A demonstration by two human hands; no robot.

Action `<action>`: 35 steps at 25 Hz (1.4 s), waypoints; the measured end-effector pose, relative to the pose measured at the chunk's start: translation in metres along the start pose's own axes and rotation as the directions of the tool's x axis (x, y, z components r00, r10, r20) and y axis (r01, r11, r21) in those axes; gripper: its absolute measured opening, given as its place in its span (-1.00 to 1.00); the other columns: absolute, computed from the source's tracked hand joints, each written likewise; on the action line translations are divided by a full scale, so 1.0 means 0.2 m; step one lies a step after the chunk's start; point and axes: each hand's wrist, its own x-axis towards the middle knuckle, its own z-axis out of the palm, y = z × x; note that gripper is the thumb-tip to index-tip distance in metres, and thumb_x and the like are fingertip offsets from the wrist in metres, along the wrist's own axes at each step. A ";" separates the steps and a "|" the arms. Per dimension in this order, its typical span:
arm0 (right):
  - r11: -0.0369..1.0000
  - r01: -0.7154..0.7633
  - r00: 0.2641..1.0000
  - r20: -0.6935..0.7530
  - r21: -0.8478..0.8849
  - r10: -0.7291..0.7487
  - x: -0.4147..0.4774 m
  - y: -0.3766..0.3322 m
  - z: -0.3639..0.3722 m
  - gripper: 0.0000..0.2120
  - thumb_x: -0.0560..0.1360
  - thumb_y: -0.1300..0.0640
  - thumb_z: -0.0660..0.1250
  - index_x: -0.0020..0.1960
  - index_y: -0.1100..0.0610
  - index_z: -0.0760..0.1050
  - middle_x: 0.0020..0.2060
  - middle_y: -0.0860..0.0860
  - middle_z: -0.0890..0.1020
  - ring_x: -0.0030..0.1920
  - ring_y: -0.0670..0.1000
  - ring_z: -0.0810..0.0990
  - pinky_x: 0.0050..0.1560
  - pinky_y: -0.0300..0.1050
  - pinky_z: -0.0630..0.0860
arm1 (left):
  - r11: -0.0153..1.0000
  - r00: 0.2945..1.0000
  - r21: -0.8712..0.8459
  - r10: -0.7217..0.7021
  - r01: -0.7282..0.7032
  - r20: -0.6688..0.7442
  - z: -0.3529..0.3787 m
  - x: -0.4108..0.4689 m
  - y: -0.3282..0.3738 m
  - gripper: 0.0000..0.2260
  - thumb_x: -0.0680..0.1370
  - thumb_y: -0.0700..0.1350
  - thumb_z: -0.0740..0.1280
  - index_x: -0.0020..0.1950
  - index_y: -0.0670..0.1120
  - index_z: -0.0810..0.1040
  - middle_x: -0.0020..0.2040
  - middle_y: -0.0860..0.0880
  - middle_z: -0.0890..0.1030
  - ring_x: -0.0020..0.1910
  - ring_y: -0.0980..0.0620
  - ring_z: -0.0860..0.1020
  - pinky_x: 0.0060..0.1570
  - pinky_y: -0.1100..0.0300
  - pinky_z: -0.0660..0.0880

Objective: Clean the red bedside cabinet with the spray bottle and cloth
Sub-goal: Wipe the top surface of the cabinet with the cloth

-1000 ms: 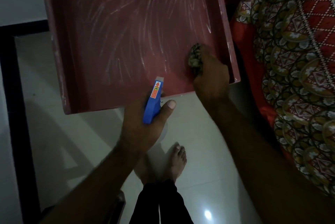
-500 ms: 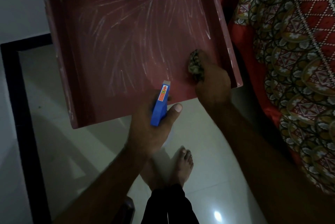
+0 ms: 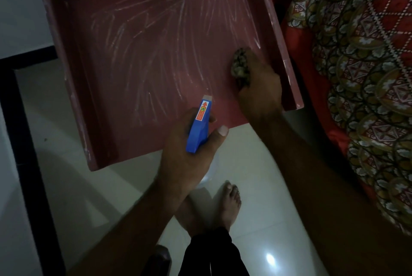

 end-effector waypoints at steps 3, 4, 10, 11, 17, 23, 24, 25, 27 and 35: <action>0.983 -0.056 0.998 0.031 -0.177 0.062 -0.17 0.07 -0.01 -0.26 0.41 0.22 0.39 0.56 -0.08 0.33 0.47 0.13 0.42 0.40 0.29 0.41 0.25 -0.03 0.32 | 1.000 1.000 -0.015 0.022 -0.022 0.004 -0.02 0.02 0.02 -0.64 0.53 0.07 0.47 0.08 -0.21 0.56 -0.19 -0.29 0.61 -0.17 -0.26 0.63 -0.02 -0.18 0.58; 0.975 -0.077 0.996 0.035 -0.211 0.086 -0.21 0.10 -0.01 -0.26 0.42 0.15 0.38 0.55 -0.15 0.30 0.49 0.11 0.38 0.39 0.32 0.37 0.19 -0.04 0.26 | 1.000 1.000 -0.017 0.023 -0.023 0.010 -0.03 0.03 0.04 -0.64 0.53 0.04 0.47 0.06 -0.25 0.54 -0.20 -0.34 0.59 -0.18 -0.32 0.61 -0.03 -0.19 0.56; 0.987 -0.062 0.997 -0.063 -0.146 0.054 -0.21 0.08 0.02 -0.27 0.35 0.33 0.43 0.51 0.11 0.43 0.27 0.27 0.55 0.22 0.35 0.51 0.19 0.14 0.47 | 0.999 0.999 -0.040 0.024 -0.022 0.038 -0.07 0.07 0.09 -0.74 0.52 -0.08 0.48 0.08 -0.21 0.55 -0.15 -0.32 0.60 -0.13 -0.33 0.60 -0.03 -0.25 0.56; 0.990 -0.042 0.997 -0.076 -0.135 0.032 -0.17 0.06 0.02 -0.27 0.34 0.37 0.41 0.51 0.16 0.43 0.23 0.31 0.57 0.20 0.37 0.52 0.17 0.20 0.50 | 0.999 0.999 -0.039 0.027 -0.026 0.031 -0.07 0.07 0.09 -0.70 0.51 0.00 0.46 0.10 -0.18 0.56 -0.15 -0.29 0.62 -0.14 -0.30 0.62 -0.03 -0.20 0.59; 0.967 -0.027 0.999 0.027 -0.252 0.035 -0.02 0.03 -0.02 -0.23 0.45 0.32 0.35 0.61 0.13 0.18 0.27 0.28 0.57 0.23 0.32 0.56 0.19 0.26 0.58 | 1.000 1.000 -0.023 -0.001 0.002 0.021 -0.04 0.07 0.10 -0.63 0.50 0.12 0.43 0.17 -0.08 0.55 -0.17 -0.14 0.66 -0.18 -0.10 0.68 -0.02 -0.08 0.64; 0.976 -0.052 0.997 0.044 -0.209 0.063 -0.06 0.04 -0.05 -0.24 0.50 0.36 0.29 0.65 0.17 0.12 0.31 0.23 0.55 0.31 0.23 0.50 0.29 0.17 0.52 | 0.998 0.999 -0.054 -0.034 0.034 -0.007 -0.01 0.09 0.14 -0.57 0.45 0.17 0.41 0.19 -0.05 0.55 -0.08 -0.08 0.67 -0.10 -0.07 0.69 0.03 -0.01 0.64; 0.975 -0.057 0.997 0.028 -0.214 0.065 0.03 0.01 -0.03 -0.27 0.52 0.33 0.29 0.64 0.18 0.12 0.30 0.23 0.56 0.30 0.22 0.51 0.29 0.15 0.51 | 0.998 1.000 -0.057 -0.029 0.028 -0.008 -0.01 0.10 0.15 -0.59 0.45 0.17 0.41 0.18 -0.04 0.55 -0.08 -0.09 0.67 -0.10 -0.09 0.68 0.04 -0.03 0.64; 0.973 -0.061 0.998 0.016 -0.224 0.067 0.11 -0.02 -0.02 -0.28 0.53 0.31 0.30 0.64 0.19 0.12 0.29 0.22 0.57 0.30 0.22 0.51 0.30 0.15 0.50 | 0.998 1.000 -0.064 -0.027 0.026 -0.012 -0.01 0.11 0.15 -0.61 0.45 0.16 0.41 0.16 -0.03 0.55 -0.08 -0.10 0.67 -0.10 -0.12 0.68 0.04 -0.07 0.64; 0.966 -0.072 0.997 0.021 -0.250 0.079 0.19 -0.05 -0.01 -0.26 0.52 0.30 0.32 0.63 0.20 0.09 0.29 0.22 0.57 0.31 0.22 0.50 0.32 0.15 0.48 | 0.997 0.999 -0.066 -0.035 0.033 -0.028 0.01 0.12 0.16 -0.66 0.44 0.17 0.41 0.12 0.02 0.54 -0.11 -0.15 0.66 -0.14 -0.16 0.67 0.00 -0.06 0.64; 0.960 -0.056 0.996 0.051 -0.273 0.073 0.08 -0.02 -0.04 -0.24 0.47 0.34 0.39 0.60 0.23 0.16 0.37 0.22 0.53 0.36 0.22 0.51 0.36 0.16 0.48 | 0.997 0.999 -0.076 -0.014 0.011 -0.035 0.04 0.15 0.24 -0.62 0.47 0.24 0.38 0.12 0.00 0.51 -0.08 -0.25 0.61 -0.14 -0.27 0.62 -0.03 -0.11 0.61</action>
